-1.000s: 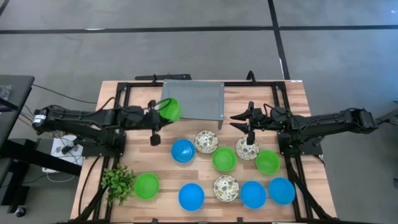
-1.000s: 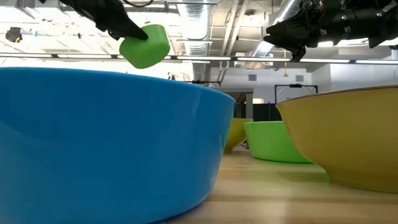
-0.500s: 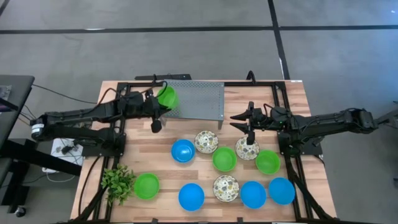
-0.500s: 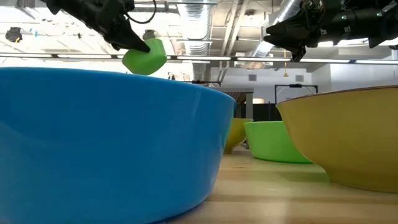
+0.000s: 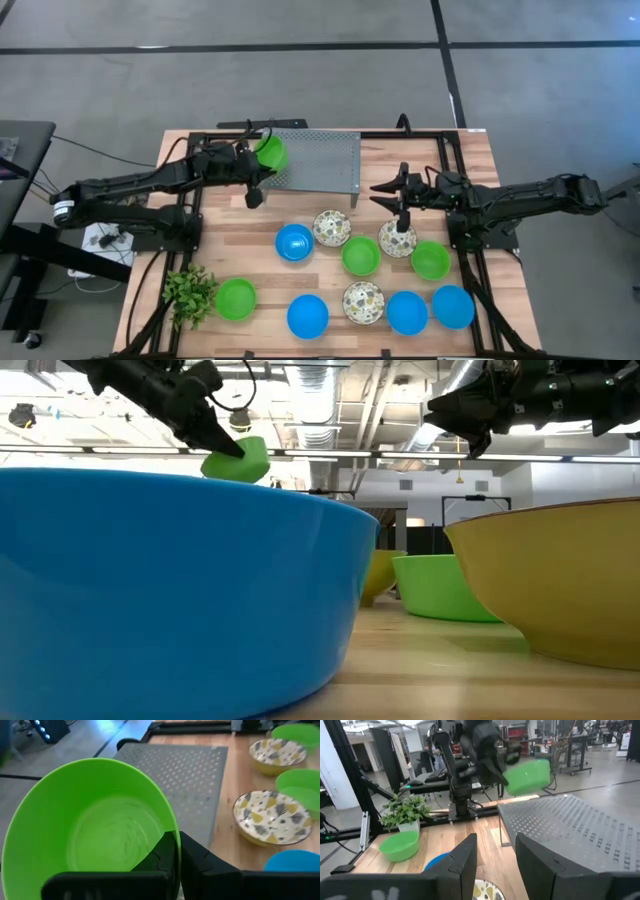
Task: Pick & Place Mini bowls
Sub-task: Put the green bowl on the shelf
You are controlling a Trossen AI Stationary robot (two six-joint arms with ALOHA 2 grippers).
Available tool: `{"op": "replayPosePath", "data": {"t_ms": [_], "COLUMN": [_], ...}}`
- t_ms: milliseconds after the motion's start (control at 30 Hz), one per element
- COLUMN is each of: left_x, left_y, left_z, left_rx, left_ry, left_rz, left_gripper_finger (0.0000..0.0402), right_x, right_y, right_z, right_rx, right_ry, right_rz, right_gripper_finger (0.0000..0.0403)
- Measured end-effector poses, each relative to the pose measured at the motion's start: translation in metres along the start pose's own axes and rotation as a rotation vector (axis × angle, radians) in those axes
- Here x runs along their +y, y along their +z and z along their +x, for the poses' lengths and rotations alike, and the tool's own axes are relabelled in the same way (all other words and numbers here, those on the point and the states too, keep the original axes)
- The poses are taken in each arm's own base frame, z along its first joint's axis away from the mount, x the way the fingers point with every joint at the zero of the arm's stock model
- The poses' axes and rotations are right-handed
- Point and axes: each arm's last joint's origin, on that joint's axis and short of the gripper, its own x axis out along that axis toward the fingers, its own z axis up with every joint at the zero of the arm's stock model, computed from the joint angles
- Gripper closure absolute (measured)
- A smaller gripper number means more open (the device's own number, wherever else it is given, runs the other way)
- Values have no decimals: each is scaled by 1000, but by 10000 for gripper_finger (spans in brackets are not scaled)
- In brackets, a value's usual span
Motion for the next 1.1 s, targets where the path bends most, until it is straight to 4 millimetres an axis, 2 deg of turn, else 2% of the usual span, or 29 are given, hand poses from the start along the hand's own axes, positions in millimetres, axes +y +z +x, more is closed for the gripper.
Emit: {"op": "replayPosePath", "data": {"t_ms": [467,667,867,1100], "left_x": [9,9,9,9], "left_y": [-13,-14,-15,-15], "left_z": [24,26,26,26], "left_rx": [109,117,126,125], "left_ry": [16,14,23,22], "left_rz": [-2,-3,2,29], "left_gripper_finger": [391,382,356,304], "right_x": [0,0,0,1], "right_y": [4,2,2,2], "right_z": [0,0,0,0], "right_rx": [-39,-24,-23,-23], "right_ry": [1,-1,2,5], "right_rz": [1,2,18,17], "right_gripper_finger": [280,280,280,280]}}
